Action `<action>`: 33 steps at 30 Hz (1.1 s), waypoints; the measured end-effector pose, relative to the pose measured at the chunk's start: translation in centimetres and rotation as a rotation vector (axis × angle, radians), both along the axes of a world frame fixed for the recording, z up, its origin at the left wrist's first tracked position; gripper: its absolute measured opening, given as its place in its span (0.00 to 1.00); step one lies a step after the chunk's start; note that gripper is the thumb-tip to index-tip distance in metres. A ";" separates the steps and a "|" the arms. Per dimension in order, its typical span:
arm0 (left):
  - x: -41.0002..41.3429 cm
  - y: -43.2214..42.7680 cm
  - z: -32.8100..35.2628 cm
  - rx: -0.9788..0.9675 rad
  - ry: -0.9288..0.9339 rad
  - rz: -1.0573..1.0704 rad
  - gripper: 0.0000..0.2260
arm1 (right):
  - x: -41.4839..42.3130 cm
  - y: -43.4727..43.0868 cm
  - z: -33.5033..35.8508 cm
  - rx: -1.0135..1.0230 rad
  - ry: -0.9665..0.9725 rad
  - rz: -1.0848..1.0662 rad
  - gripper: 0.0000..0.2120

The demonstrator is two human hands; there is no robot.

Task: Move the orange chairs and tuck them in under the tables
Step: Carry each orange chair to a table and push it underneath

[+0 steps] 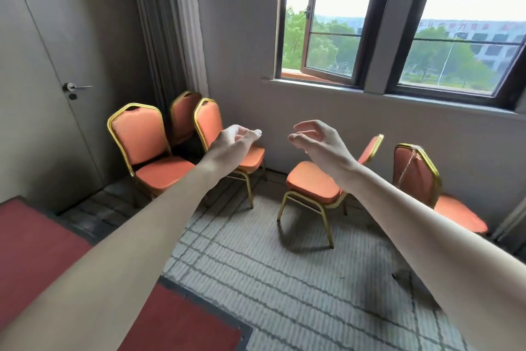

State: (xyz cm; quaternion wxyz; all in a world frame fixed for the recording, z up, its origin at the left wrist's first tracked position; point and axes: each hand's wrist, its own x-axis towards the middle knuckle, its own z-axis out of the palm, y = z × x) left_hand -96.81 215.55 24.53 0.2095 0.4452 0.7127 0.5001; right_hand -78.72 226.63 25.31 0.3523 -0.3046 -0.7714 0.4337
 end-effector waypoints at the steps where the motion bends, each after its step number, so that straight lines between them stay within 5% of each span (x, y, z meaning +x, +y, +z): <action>1: -0.8 2.6 -0.1 -0.002 -0.005 0.013 0.15 | -1.0 2.8 0.0 -0.007 -0.014 0.012 0.15; 21: -31.2 40.2 -5.5 -0.029 -0.099 0.326 0.18 | -33.6 44.5 -3.5 -0.012 -0.226 0.256 0.19; 29: -45.0 44.8 -6.9 -0.079 -0.130 0.481 0.18 | -51.3 53.2 -4.0 -0.023 -0.255 0.378 0.26; 33: -52.7 44.4 -8.1 -0.128 -0.127 0.590 0.18 | -61.7 54.2 -5.5 -0.005 -0.258 0.508 0.18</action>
